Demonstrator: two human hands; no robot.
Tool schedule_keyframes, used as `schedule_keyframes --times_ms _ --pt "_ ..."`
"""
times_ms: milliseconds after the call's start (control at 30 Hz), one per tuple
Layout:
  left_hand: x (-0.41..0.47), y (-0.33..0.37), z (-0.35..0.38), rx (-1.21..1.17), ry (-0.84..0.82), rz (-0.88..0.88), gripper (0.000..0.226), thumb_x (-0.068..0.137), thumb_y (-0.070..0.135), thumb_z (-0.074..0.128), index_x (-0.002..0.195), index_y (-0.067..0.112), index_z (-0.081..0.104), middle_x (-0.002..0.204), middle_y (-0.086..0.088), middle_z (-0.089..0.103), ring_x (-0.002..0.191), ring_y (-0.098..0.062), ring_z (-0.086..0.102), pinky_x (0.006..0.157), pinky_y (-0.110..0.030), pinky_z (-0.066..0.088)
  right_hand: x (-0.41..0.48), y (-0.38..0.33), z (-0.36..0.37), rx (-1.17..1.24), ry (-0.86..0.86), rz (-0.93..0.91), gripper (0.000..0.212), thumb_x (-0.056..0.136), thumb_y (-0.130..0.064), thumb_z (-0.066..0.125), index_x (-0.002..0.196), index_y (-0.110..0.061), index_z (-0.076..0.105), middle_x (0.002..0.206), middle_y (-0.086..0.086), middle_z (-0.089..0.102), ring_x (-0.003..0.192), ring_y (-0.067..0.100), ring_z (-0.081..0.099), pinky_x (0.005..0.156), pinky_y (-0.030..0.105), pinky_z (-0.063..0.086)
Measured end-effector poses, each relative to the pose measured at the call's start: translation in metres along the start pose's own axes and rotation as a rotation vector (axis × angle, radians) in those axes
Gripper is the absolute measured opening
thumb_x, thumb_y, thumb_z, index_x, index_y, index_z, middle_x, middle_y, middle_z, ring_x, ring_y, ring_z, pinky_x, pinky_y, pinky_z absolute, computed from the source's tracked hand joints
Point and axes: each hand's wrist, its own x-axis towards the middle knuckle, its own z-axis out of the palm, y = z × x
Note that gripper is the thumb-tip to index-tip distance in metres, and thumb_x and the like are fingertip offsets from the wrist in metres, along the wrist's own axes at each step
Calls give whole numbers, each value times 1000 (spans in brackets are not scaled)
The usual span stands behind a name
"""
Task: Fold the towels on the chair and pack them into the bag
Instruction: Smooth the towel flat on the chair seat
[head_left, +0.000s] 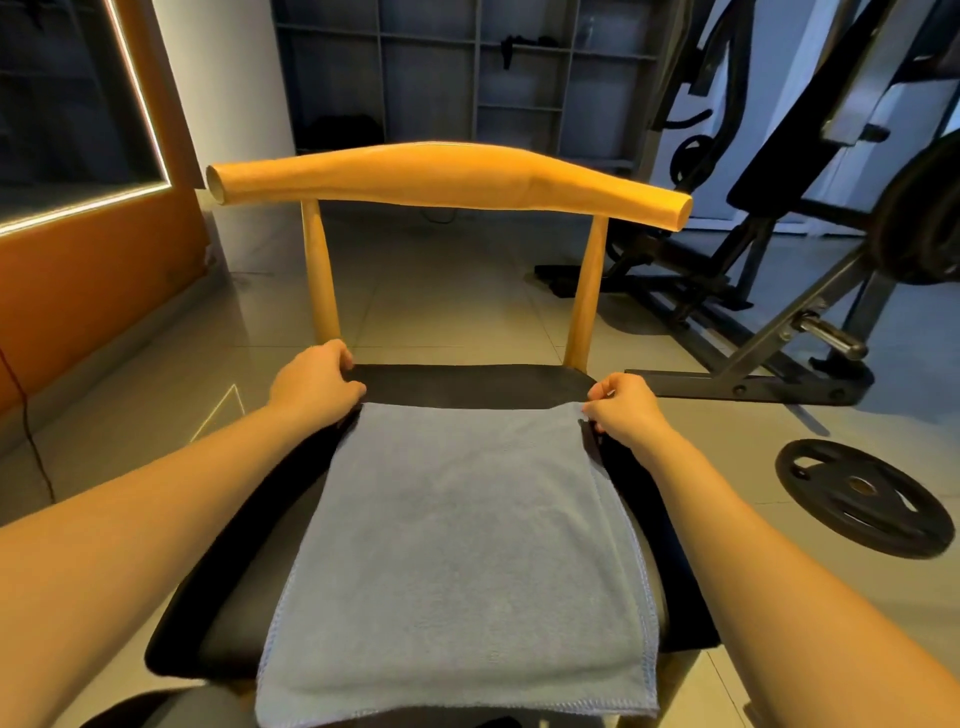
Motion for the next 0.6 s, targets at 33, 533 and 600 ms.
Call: schedule_keyframes --times_ms 33,533,600 --pt "-5 9 6 3 19 62 22 88 33 77 99 24 60 98 1 68 86 -20 64 77 -37 56 -2 0 -1 -22 -5 -2 10 89 -12 72 82 -9 66 81 10 69 81 28 66 80 45 59" --pt "-45 59 69 388 -536 376 84 89 80 6 162 38 -2 172 -5 -5 158 -25 -7 126 -51 -4 -41 -19 -20 -290 -338 118 23 88 -22 76 79 -5 63 71 10 59 54 19 46 47 27 37" --pt "-47 59 69 379 -526 362 106 69 92 -8 161 40 -4 171 -4 -7 157 -25 -10 126 -54 -5 -44 -22 -21 -352 -374 136 24 88 -24 75 78 -6 63 73 10 60 55 19 47 47 26 38"
